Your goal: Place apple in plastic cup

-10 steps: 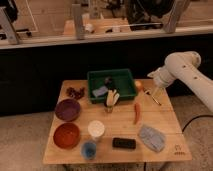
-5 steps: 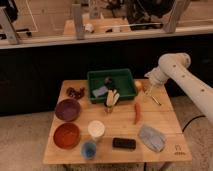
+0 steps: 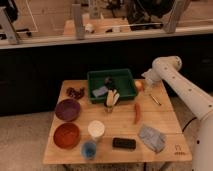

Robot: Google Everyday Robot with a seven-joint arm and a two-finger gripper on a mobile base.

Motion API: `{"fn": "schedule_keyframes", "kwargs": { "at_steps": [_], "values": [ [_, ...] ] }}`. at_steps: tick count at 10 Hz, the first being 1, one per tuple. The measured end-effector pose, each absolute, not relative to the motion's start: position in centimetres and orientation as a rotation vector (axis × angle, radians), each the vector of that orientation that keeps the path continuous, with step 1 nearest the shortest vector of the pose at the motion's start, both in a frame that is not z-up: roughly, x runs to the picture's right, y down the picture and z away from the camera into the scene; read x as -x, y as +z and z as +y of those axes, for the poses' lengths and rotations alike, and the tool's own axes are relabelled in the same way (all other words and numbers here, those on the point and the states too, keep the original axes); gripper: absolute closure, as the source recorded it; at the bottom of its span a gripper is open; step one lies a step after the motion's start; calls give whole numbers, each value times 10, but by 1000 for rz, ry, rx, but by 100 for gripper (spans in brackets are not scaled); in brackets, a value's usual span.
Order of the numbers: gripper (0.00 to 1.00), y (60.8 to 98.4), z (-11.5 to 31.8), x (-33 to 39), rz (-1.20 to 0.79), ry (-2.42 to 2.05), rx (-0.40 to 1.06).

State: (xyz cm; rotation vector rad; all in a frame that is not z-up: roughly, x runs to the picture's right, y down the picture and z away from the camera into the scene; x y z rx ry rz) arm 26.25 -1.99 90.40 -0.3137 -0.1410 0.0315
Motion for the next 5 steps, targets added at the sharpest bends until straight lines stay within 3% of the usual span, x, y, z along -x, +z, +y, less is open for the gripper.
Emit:
{"fn": "schedule_keyframes", "kwargs": {
  "at_steps": [5],
  "values": [
    [20, 940, -19, -273, -166, -18, 287]
  ]
}}
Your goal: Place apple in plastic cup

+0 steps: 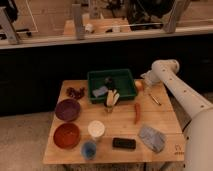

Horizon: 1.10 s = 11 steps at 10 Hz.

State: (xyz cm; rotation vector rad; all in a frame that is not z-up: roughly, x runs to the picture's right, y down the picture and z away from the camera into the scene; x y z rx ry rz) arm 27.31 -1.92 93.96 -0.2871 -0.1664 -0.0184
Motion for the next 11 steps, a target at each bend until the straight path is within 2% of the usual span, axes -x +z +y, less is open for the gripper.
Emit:
{"fn": "schedule_keyframes", "kwargs": {
  "at_steps": [3, 5, 7, 11],
  "values": [
    [20, 964, -25, -269, -181, -51, 279],
    [20, 965, -29, -264, -177, -54, 280],
    [20, 949, -45, -260, -167, -53, 283],
    [20, 888, -112, -238, -151, -71, 294]
  ]
}}
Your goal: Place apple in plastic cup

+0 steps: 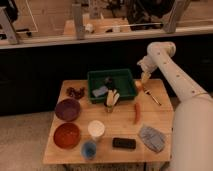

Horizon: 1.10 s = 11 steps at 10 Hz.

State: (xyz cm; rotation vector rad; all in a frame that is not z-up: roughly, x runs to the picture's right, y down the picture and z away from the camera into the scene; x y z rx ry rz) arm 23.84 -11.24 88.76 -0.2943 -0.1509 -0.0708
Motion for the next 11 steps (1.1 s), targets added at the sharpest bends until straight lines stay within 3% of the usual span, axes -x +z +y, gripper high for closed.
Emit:
{"fn": "schedule_keyframes", "kwargs": {
  "at_steps": [8, 11],
  "values": [
    [20, 878, -123, -234, -148, -74, 297],
    [20, 896, -110, -241, -122, -84, 307]
  ]
}}
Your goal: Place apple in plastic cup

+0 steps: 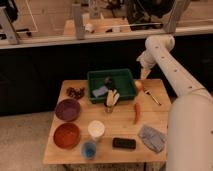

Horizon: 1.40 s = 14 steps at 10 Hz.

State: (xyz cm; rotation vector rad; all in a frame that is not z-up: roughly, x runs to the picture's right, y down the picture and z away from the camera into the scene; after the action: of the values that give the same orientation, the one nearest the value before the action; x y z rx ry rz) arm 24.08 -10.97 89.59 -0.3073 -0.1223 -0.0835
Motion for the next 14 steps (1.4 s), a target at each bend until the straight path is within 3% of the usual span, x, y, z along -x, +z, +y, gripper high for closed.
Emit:
{"fn": "schedule_keyframes", "kwargs": {
  "at_steps": [11, 14],
  "values": [
    [20, 987, -11, -266, -95, -100, 364],
    [20, 1005, -3, -267, -84, -81, 365]
  ]
}}
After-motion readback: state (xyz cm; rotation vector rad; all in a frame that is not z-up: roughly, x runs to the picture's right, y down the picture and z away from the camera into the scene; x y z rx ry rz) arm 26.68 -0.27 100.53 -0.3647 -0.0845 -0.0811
